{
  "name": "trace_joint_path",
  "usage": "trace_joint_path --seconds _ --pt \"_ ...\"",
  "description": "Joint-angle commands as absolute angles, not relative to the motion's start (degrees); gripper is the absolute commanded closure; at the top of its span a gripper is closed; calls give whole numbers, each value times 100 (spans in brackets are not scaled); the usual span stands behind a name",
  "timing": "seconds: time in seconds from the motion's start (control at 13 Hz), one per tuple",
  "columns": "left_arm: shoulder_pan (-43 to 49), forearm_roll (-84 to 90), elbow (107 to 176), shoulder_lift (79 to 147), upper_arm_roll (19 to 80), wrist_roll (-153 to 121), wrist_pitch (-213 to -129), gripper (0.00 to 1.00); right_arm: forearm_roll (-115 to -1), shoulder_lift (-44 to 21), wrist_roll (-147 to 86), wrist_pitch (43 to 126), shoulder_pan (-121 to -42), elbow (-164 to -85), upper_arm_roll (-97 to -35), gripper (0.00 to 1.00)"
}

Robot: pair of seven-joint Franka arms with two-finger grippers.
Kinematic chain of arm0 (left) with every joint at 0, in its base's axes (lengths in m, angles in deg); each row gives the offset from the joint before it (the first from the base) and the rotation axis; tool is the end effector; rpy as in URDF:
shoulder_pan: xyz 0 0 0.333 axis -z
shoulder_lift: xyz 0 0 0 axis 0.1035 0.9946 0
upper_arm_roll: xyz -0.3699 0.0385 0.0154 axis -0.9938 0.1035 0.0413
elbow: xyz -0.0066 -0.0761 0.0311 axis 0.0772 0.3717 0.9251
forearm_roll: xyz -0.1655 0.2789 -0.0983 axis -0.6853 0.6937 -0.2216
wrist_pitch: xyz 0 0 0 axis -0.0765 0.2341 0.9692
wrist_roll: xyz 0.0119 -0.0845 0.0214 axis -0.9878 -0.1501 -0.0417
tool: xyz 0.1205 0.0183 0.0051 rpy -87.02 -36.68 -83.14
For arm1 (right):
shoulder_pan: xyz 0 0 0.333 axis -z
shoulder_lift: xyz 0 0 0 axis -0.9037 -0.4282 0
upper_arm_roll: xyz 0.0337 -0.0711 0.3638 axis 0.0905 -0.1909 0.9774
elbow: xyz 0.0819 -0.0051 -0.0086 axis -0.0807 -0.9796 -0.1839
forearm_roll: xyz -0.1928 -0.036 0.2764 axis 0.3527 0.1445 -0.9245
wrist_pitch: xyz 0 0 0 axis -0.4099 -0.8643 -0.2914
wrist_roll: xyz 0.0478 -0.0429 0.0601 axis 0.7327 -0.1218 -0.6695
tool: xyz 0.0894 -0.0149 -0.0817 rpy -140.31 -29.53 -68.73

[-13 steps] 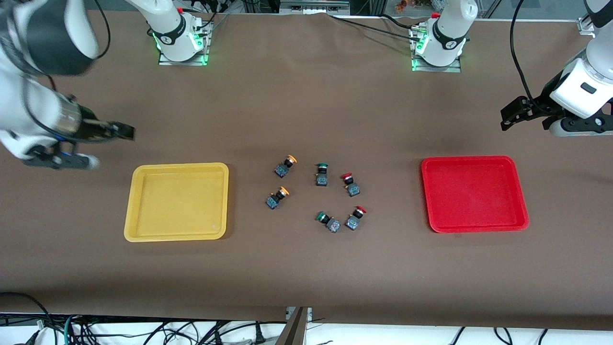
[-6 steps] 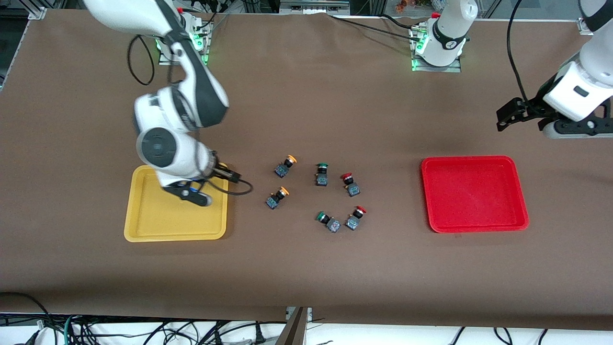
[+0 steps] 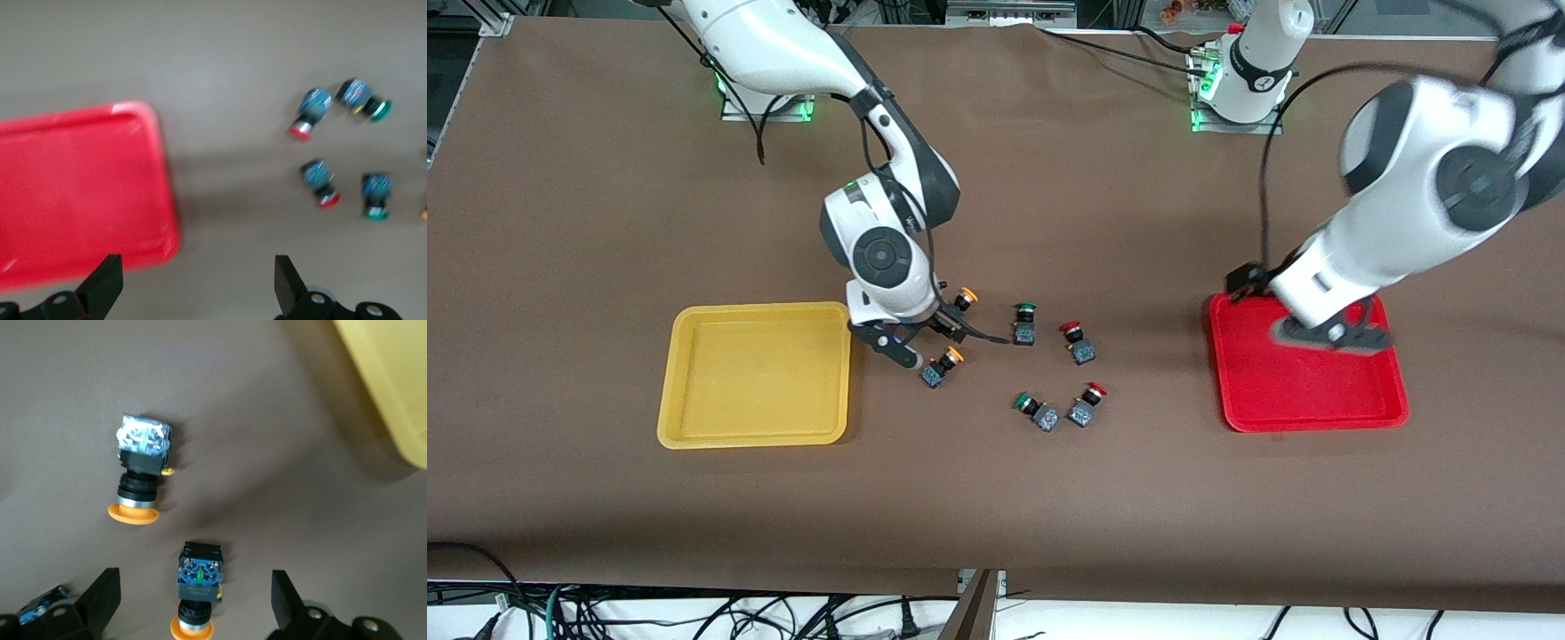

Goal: Place red and yellow buttons in trays
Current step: 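Lower the right gripper to an orange button while the left gripper reaches, then grasp the orange and red buttons with the right and left grippers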

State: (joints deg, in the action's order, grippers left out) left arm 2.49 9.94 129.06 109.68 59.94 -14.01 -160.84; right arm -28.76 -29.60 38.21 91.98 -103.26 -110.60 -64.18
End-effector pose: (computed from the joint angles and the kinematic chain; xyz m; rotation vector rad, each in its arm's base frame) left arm 0.6128 -0.1677 0.4932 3.0589 -0.1735 -0.0950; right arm 0.5662 0.4168 0.2996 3.0119 -0.8673 -0.1459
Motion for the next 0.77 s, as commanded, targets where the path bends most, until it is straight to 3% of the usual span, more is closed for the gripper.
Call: trace_joint_path --seconds 0.0,0.23,0.31,0.38,0.46,0.54,0.69 --pt "845 938 11807 12214 6042 -1020 -16581 0 -2964 -3253 3892 9444 -10463 -10986 -6480 0" --pt "1058 1026 12131 12796 6034 -938 -18138 0 -2973 -3421 3936 9551 -10604 -11013 -6480 0" --pt "1075 1026 12158 12945 6034 -991 -18385 0 -2973 -3412 3945 9542 -10621 -11048 -6480 13" --pt "1093 1035 12150 13121 6042 -1104 -18665 0 -2973 -3412 3919 9542 -10622 -11048 -6480 55" --pt "1145 1122 12150 13314 6042 -1280 -19042 0 -2973 -3412 3892 9542 -10622 -11057 -6454 90" --pt "1172 1349 12150 13481 6042 -1421 -19438 0 -2973 -3395 3840 9481 -10595 -11048 -6445 100" --pt "1303 1615 12158 13842 6042 -1396 -19897 0 -2964 -3194 3561 9167 -10464 -11031 -6471 100"
